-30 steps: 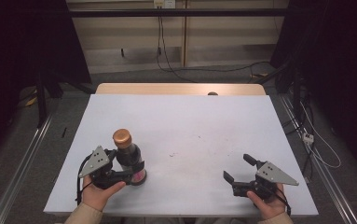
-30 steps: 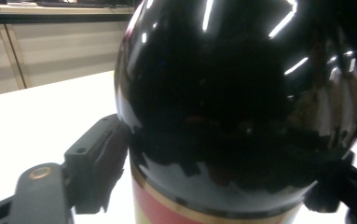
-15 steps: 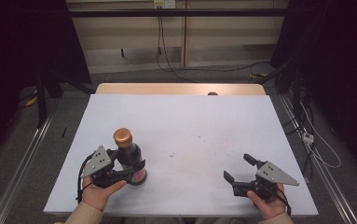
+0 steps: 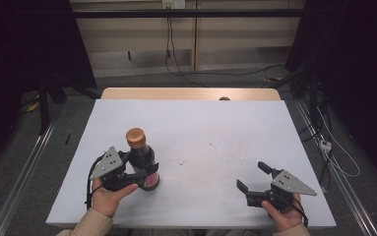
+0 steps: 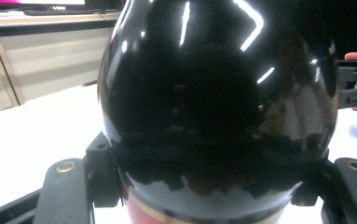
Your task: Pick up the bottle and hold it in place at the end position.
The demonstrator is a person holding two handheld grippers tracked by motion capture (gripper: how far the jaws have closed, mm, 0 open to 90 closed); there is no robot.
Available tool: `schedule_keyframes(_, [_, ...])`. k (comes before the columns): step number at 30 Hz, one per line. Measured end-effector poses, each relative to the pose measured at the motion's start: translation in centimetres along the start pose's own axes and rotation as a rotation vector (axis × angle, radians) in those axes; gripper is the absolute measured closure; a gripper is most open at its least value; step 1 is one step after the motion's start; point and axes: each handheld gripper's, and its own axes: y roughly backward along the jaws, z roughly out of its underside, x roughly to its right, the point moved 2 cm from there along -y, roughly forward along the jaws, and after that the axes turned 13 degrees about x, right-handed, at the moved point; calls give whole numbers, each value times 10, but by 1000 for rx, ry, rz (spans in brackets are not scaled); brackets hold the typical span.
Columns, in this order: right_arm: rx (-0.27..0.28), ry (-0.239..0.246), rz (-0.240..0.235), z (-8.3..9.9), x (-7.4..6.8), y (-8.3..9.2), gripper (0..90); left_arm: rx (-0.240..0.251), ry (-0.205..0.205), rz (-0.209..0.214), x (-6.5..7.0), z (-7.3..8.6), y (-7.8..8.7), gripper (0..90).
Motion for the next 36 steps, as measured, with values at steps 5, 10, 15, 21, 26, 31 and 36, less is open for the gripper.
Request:
schedule_keyframes(5, [4,2,-2,-1,0,0,29,-2,4,24,0,-2,-12,305])
schedule_keyframes(10, [4,3,-2,-1,0,1,29,-12,7,49,0,-2,-22,305])
schedule_keyframes(15, [3,2,-1,-1,0,1,30,-9,4,53,-1,-4,-30,305])
schedule_keyframes(21, [2,1,1,-1,0,1,31,-14,-11,56,-4,-5,-40,305])
schedule_keyframes(26, [0,4,2,-1,0,1,35,-15,-12,59,-6,-7,-47,305])
schedule_keyframes(31, [-1,5,1,-1,0,1,36,-16,-25,46,-8,-7,-55,305])
schedule_keyframes(36, [-2,3,5,0,1,1,35,-19,-27,40,-9,-7,-62,305])
